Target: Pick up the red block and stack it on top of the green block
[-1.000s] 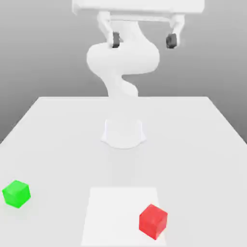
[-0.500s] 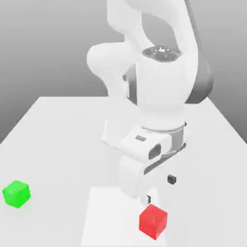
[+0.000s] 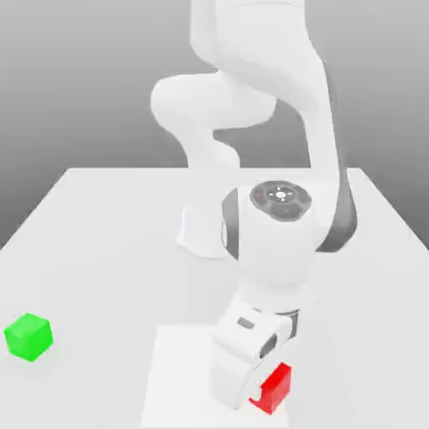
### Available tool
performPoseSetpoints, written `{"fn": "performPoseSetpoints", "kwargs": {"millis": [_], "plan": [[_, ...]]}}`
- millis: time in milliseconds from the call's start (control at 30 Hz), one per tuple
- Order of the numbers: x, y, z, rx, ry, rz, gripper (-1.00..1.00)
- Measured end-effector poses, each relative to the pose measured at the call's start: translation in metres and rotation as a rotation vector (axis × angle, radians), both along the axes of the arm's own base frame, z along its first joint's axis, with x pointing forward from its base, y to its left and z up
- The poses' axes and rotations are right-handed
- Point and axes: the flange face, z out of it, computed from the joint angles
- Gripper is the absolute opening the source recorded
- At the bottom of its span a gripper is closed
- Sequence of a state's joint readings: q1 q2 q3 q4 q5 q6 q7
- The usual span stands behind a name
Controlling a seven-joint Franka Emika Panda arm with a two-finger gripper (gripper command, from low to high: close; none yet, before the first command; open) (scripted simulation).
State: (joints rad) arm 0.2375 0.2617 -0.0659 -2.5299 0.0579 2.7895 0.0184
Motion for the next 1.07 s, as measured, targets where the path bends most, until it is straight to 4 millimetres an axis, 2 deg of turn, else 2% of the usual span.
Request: {"fn": "performPoseSetpoints", "kwargs": {"millis": [67,100,200,300,400,500,533,600,700,733,933,1067], "plan": [[-0.001,-0.002,0.023,-0.002,0.0,-0.003,-1.0],[0.002,-0.021,0.029,-0.004,-0.001,-0.033,-1.0],[0.004,-0.094,0.04,-0.009,-0.001,-0.149,-1.0],[-0.006,-0.169,0.048,-0.011,0.001,-0.267,-1.0],[-0.033,-0.249,0.055,-0.01,0.002,-0.405,-1.0],[-0.084,-0.342,0.062,-0.006,0.001,-0.583,-1.0],[-0.099,-0.366,0.059,-0.004,0.0,-0.625,-1.0],[-0.107,-0.379,0.044,-0.002,-0.002,-0.645,-1.0],[-0.111,-0.383,0.012,-0.002,-0.001,-0.652,-1.0],[-0.112,-0.383,0.006,-0.002,0.0,-0.653,1.0],[-0.112,-0.383,0.003,-0.003,0.0,-0.654,1.0],[-0.11,-0.384,0.035,-0.003,-0.004,-0.651,1.0]]}}
